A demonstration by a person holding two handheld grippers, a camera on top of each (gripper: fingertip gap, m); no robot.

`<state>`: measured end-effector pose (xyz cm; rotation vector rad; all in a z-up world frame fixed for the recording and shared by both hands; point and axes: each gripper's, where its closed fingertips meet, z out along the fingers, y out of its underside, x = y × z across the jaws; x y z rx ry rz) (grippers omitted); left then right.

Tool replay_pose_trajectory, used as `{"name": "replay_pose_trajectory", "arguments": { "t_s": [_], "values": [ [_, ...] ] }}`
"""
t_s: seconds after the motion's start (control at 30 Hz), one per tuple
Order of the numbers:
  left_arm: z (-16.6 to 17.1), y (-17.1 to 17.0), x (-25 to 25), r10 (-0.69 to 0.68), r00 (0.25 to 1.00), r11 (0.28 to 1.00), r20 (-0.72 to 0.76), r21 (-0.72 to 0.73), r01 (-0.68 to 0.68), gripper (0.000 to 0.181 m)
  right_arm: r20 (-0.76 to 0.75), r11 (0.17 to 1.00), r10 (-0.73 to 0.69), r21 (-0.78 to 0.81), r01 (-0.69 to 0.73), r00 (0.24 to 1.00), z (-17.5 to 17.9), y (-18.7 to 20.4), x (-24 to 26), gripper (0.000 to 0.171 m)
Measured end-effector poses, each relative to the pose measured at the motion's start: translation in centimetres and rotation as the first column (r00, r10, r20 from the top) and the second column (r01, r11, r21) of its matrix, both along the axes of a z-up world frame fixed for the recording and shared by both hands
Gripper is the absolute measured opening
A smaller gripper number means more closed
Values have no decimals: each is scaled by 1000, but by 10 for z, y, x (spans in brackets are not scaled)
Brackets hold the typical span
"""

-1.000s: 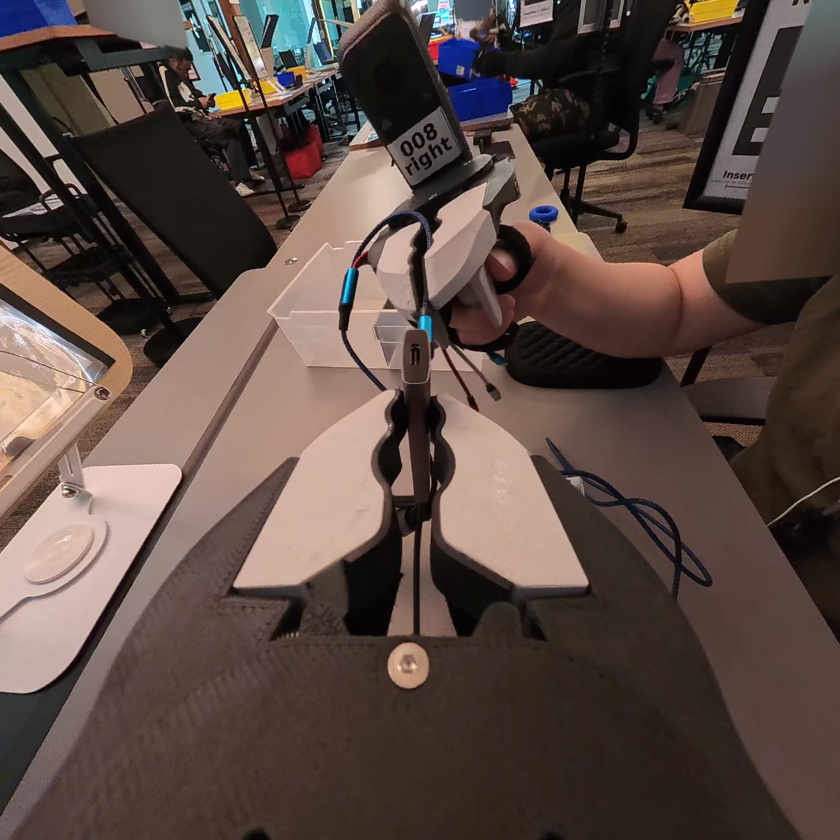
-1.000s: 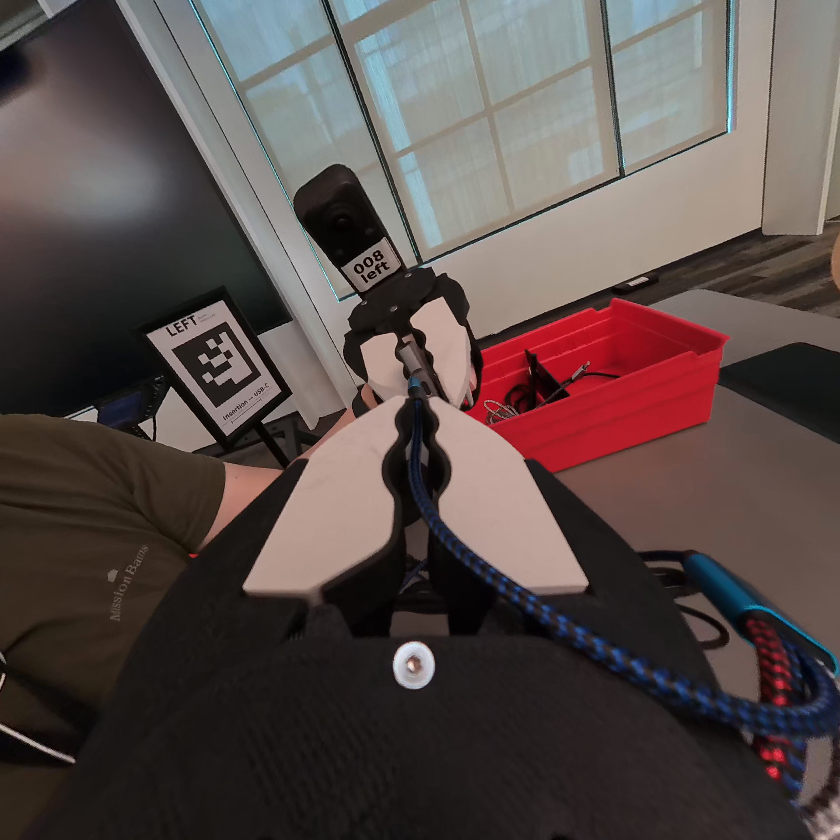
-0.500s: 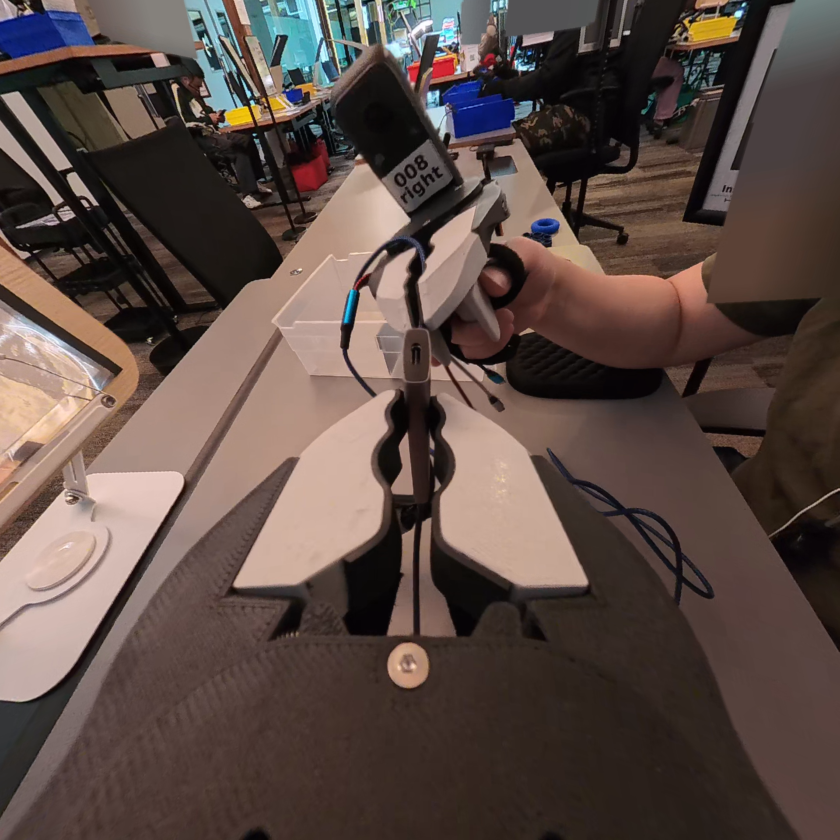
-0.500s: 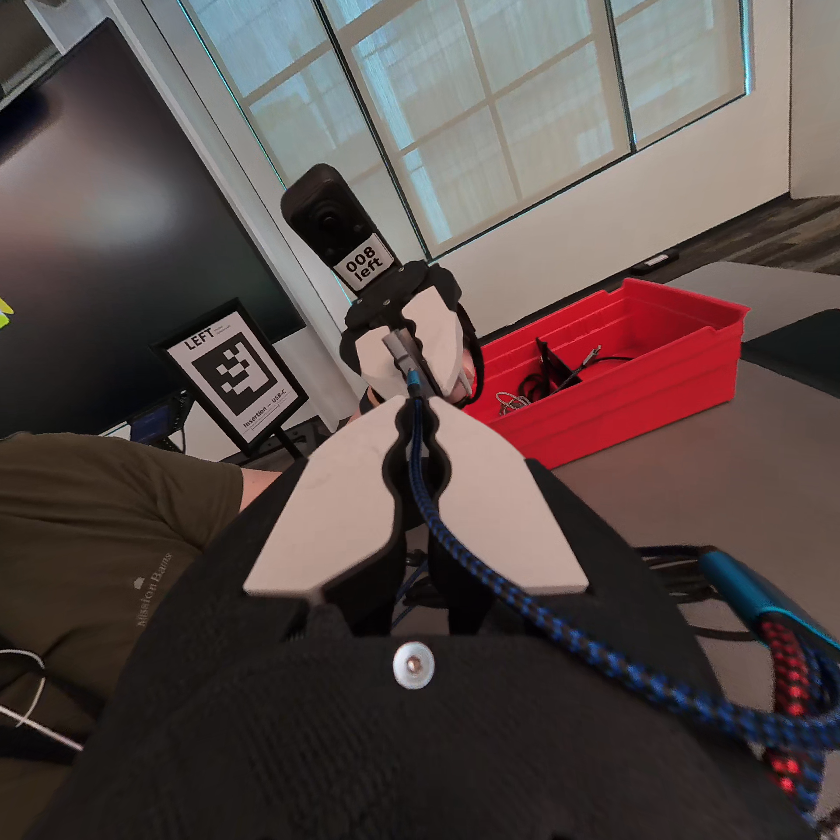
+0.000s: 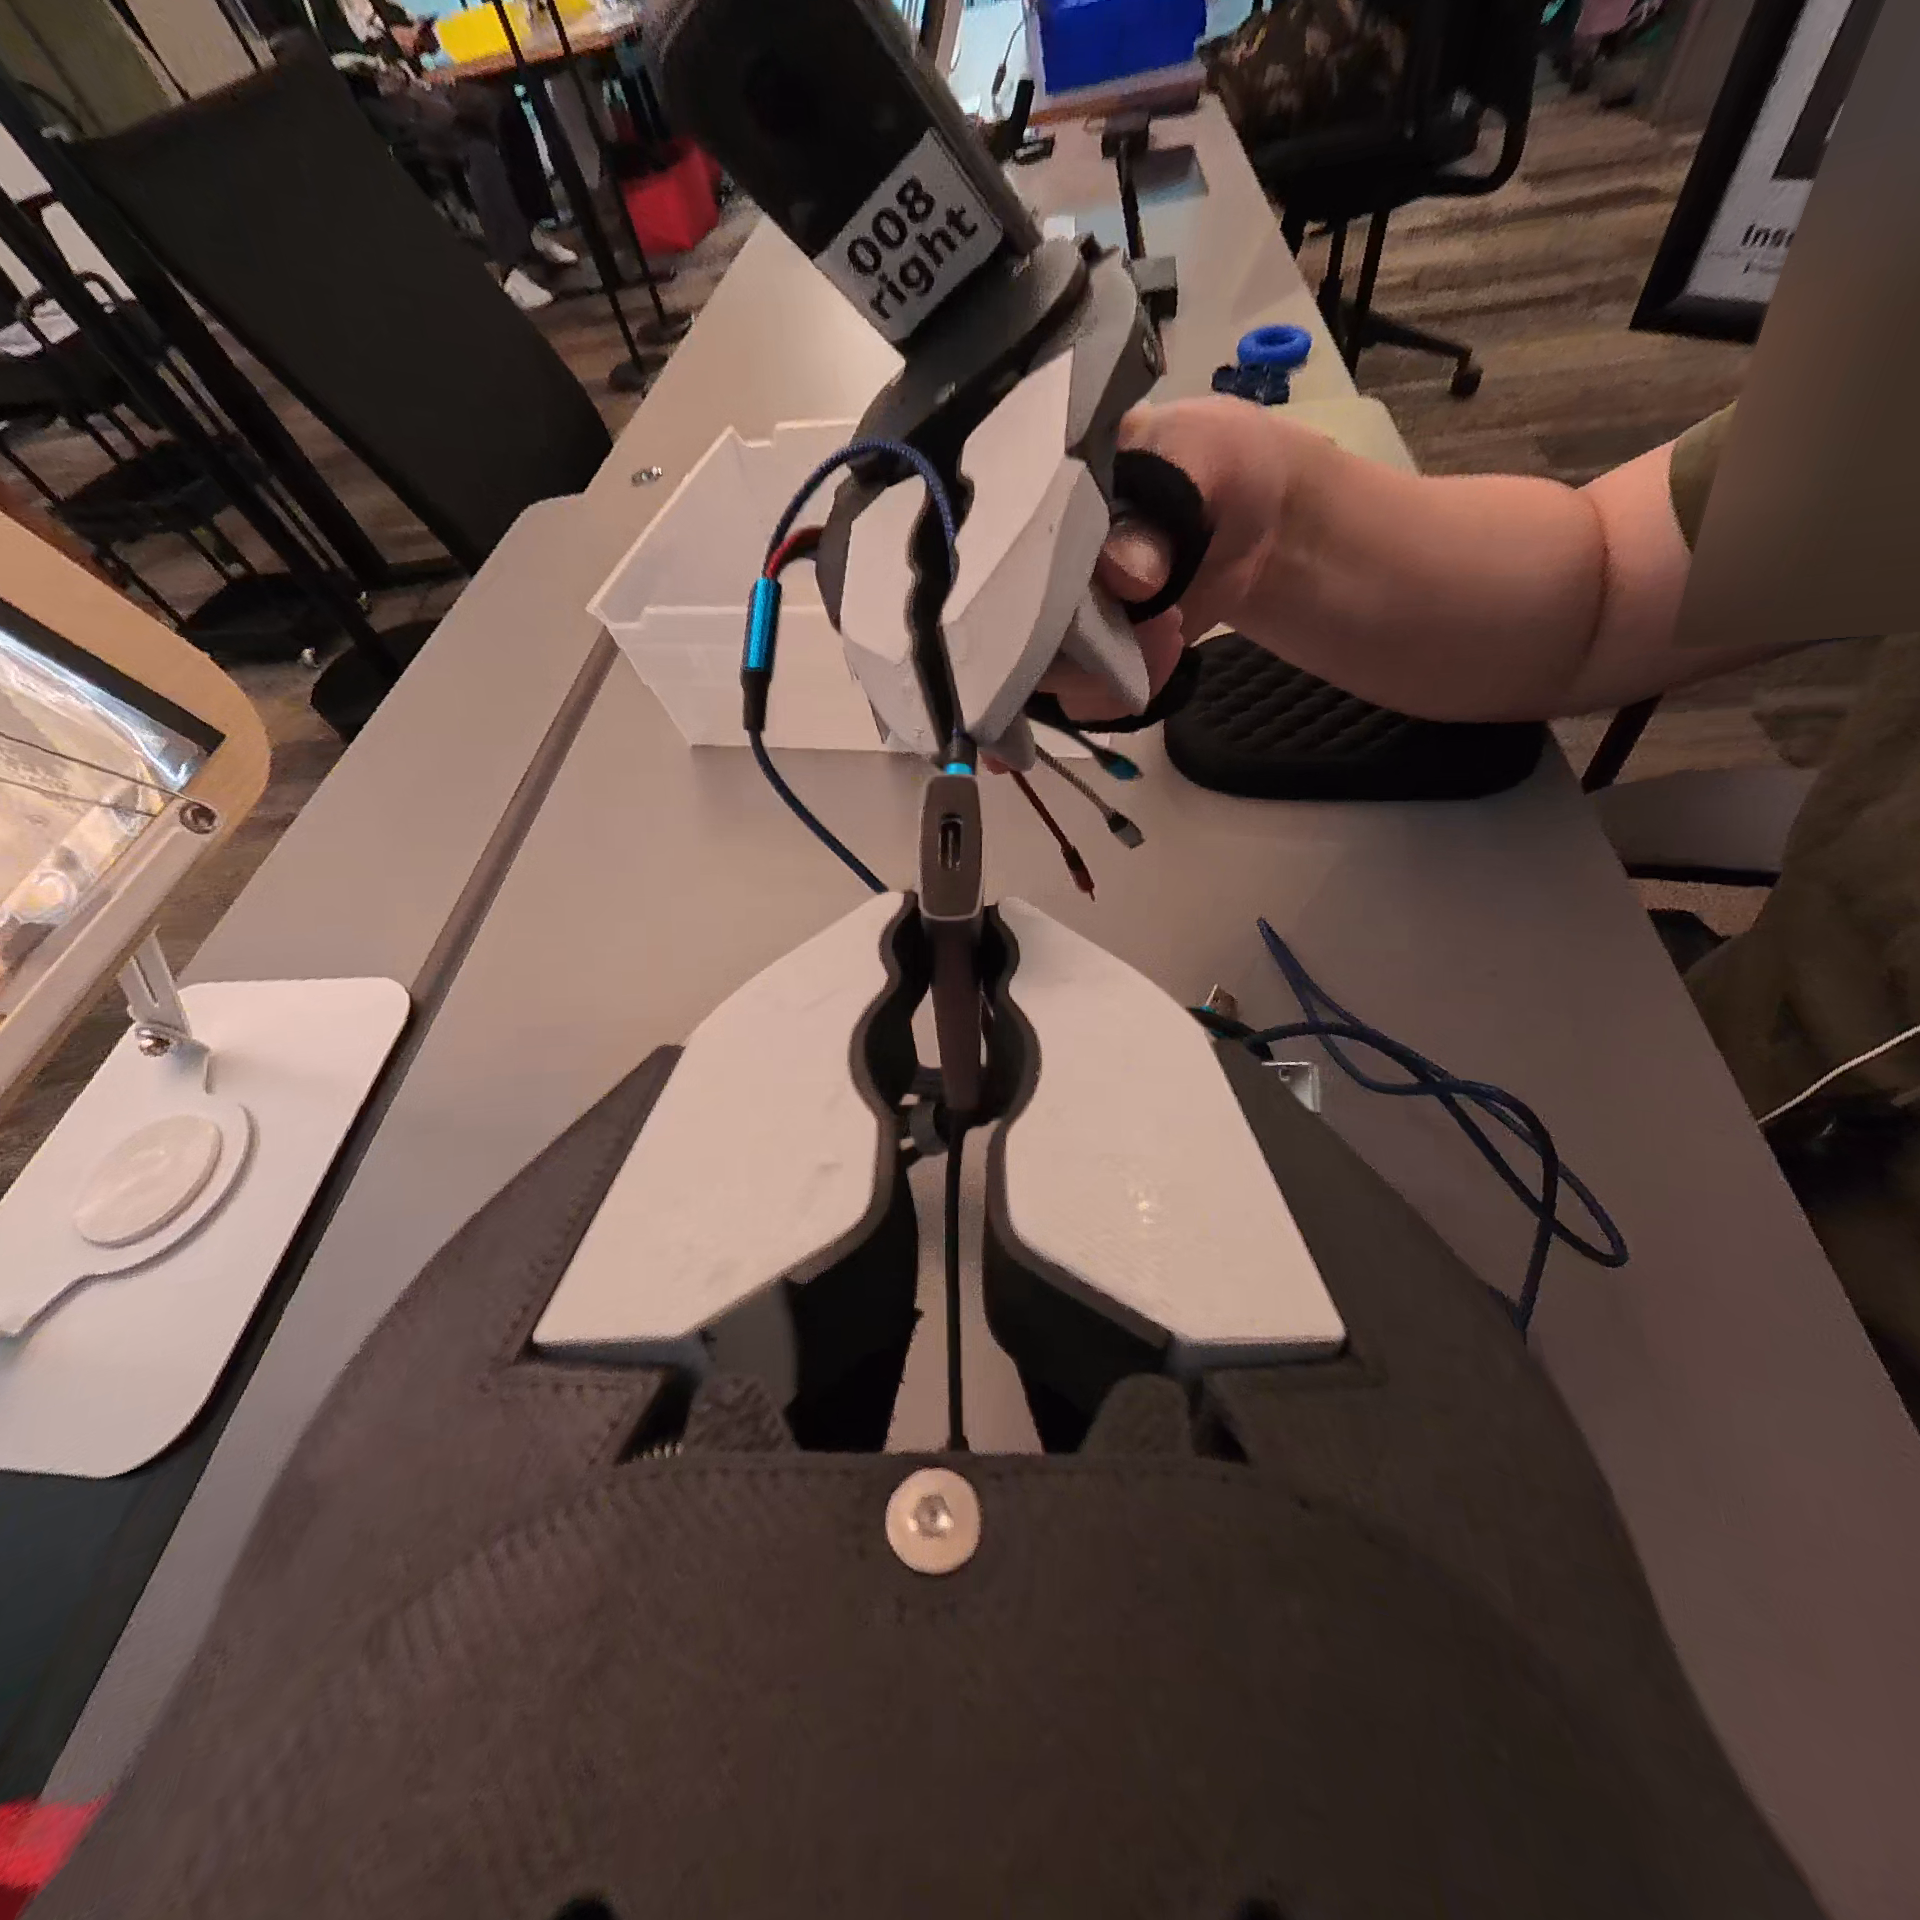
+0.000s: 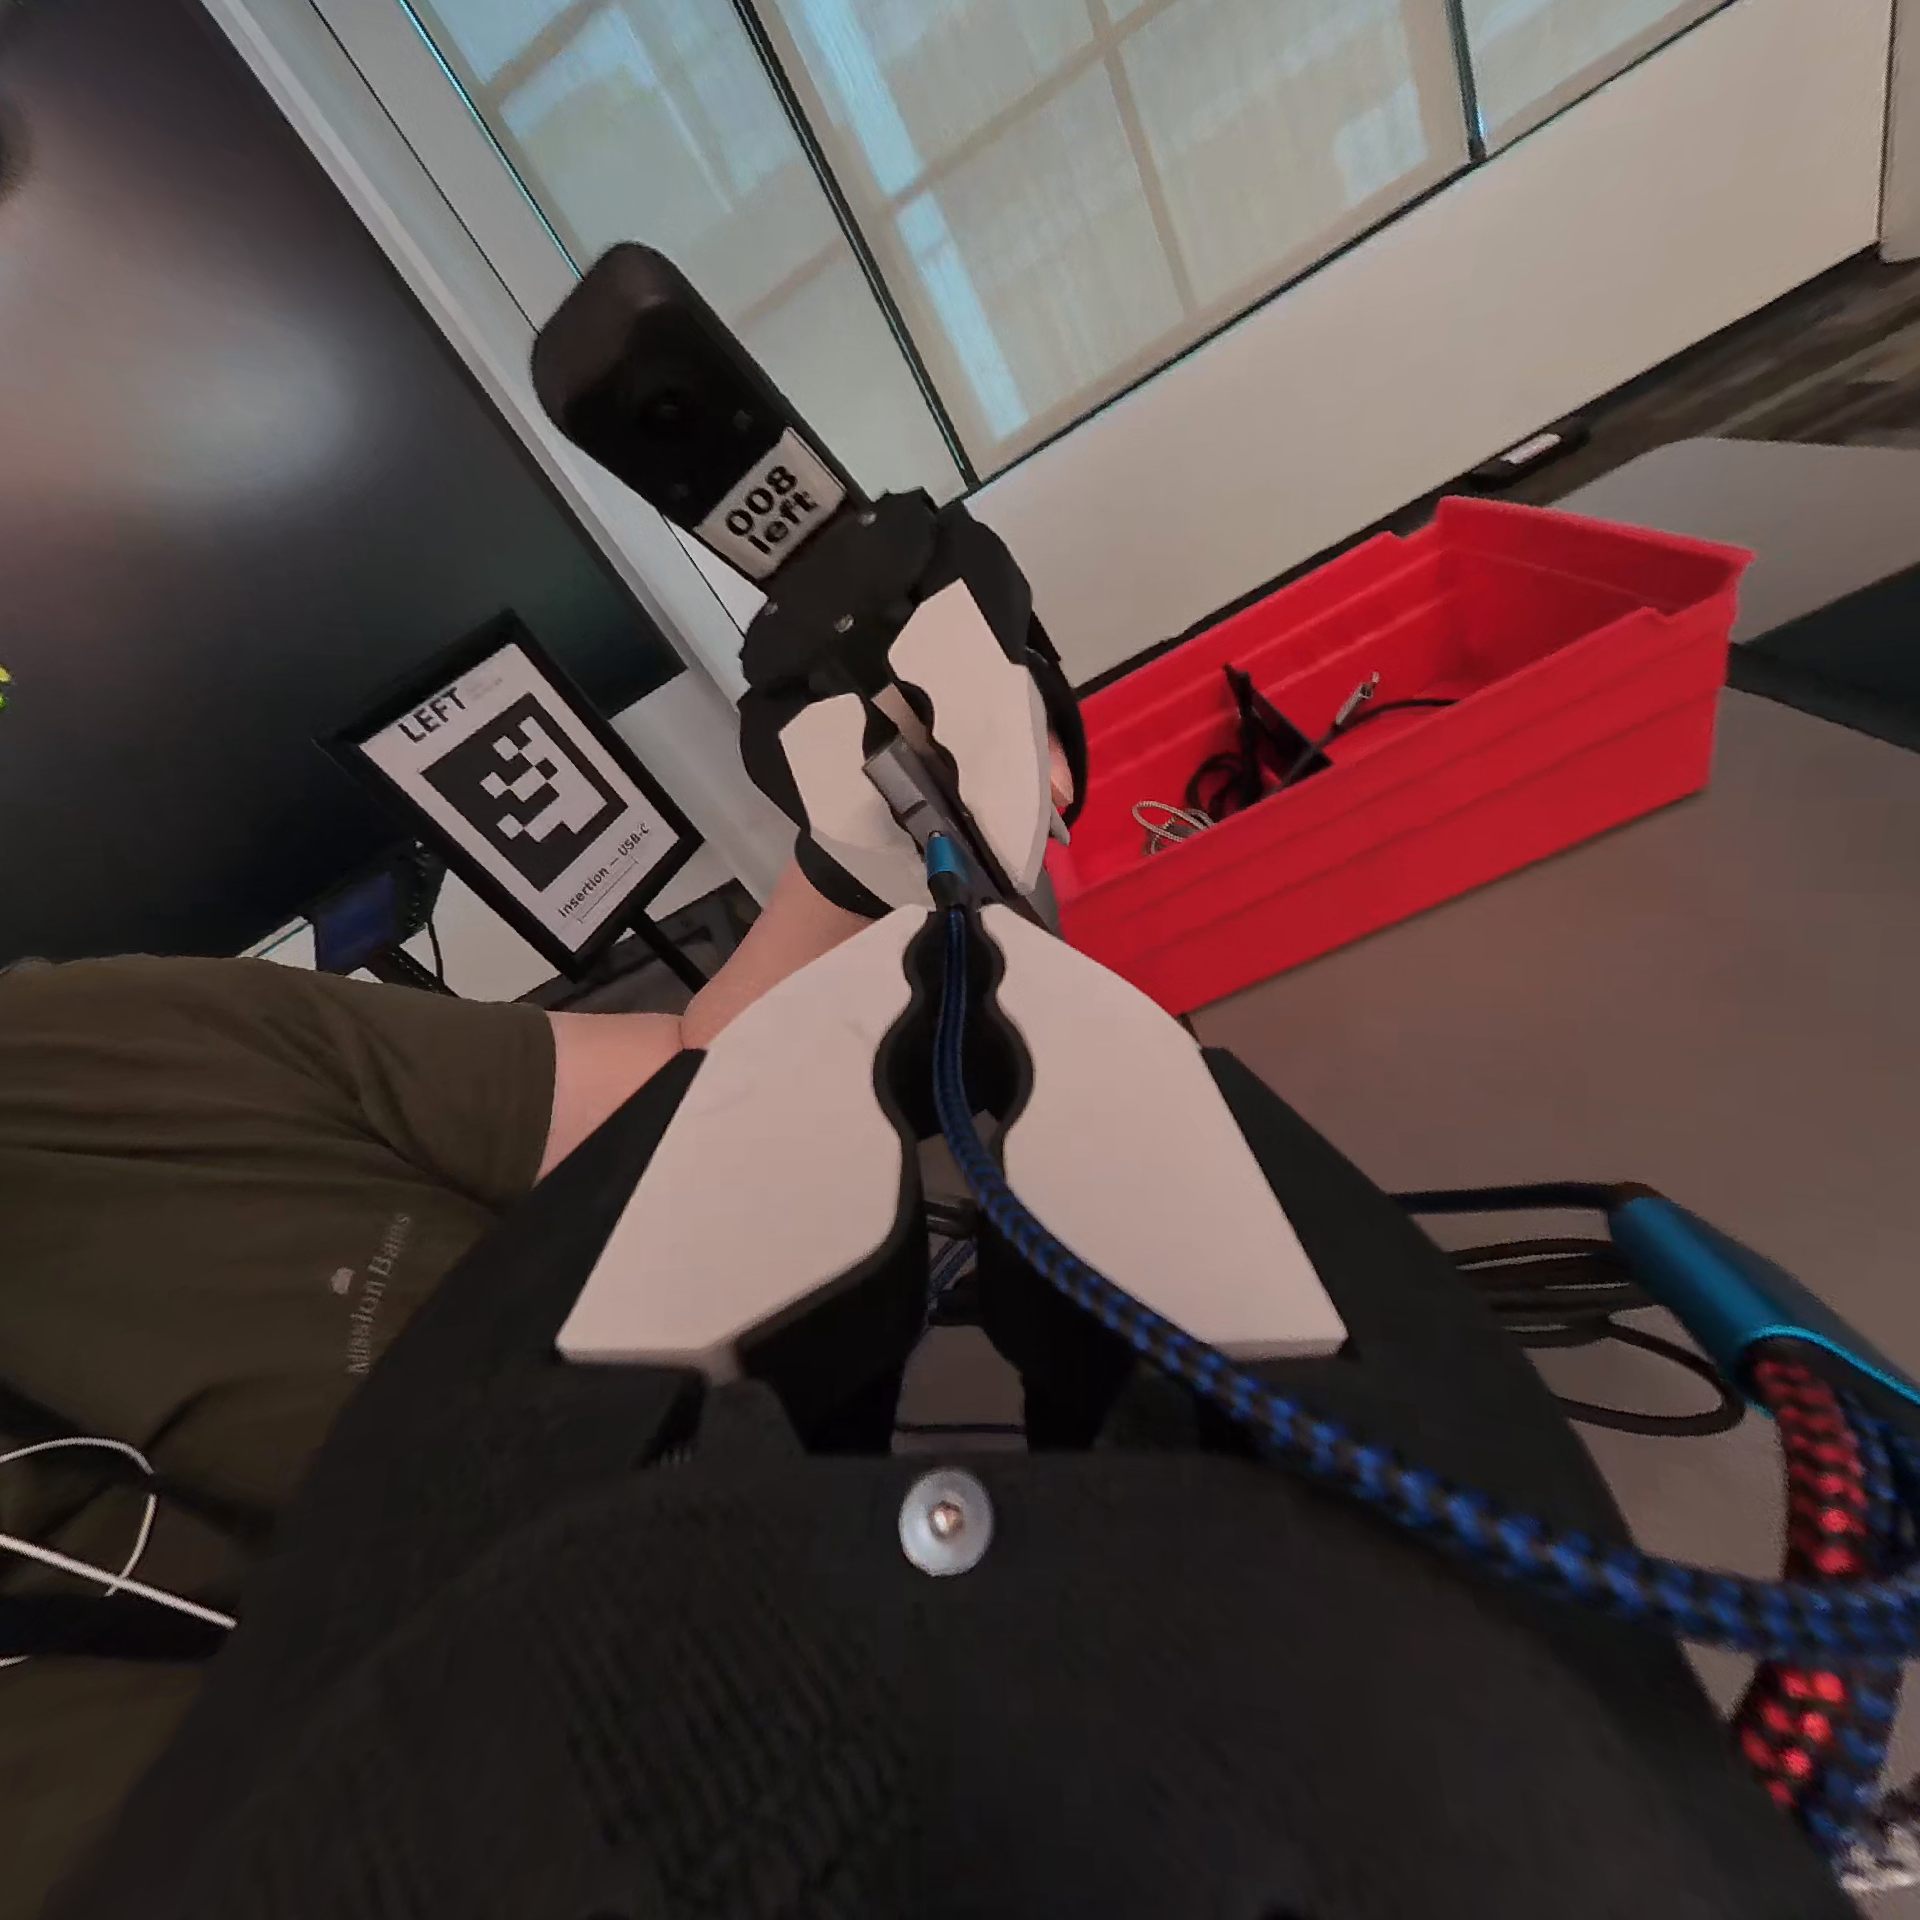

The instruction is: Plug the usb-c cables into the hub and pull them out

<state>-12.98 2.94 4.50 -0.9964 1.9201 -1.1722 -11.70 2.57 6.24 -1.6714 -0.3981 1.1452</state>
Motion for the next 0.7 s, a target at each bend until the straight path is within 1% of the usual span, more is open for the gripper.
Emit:
{"name": "replay_pose_trajectory", "arguments": {
  "t_s": [0.13, 0.33, 0.43, 0.67, 0.7],
  "values": [
    [-6, -1, 0, 8, 999, 1000, -43, 27, -7, 8, 1, 1000, 4, -31, -4, 1000, -3, 0, 0, 4],
    [-26, 1, 2, 41, 988, 994, -147, 106, -25, 9, 91, 999, 7, -44, -3, 996, -13, 0, -5, 4],
    [-28, 2, 2, 48, 986, 994, -159, 108, -31, 9, 141, 1000, -6, -27, 10, 990, -16, 1, -4, 4],
    [-34, 4, 4, 77, 979, 986, -188, 158, -47, 9, 134, 1000, -3, -23, 6, 991, -18, 2, -7, 4],
    [-37, 3, 4, 78, 976, 985, -204, 170, -44, 8, 155, 1000, -1, -25, 5, 988, -20, 1, -8, 4]
  ]
}}
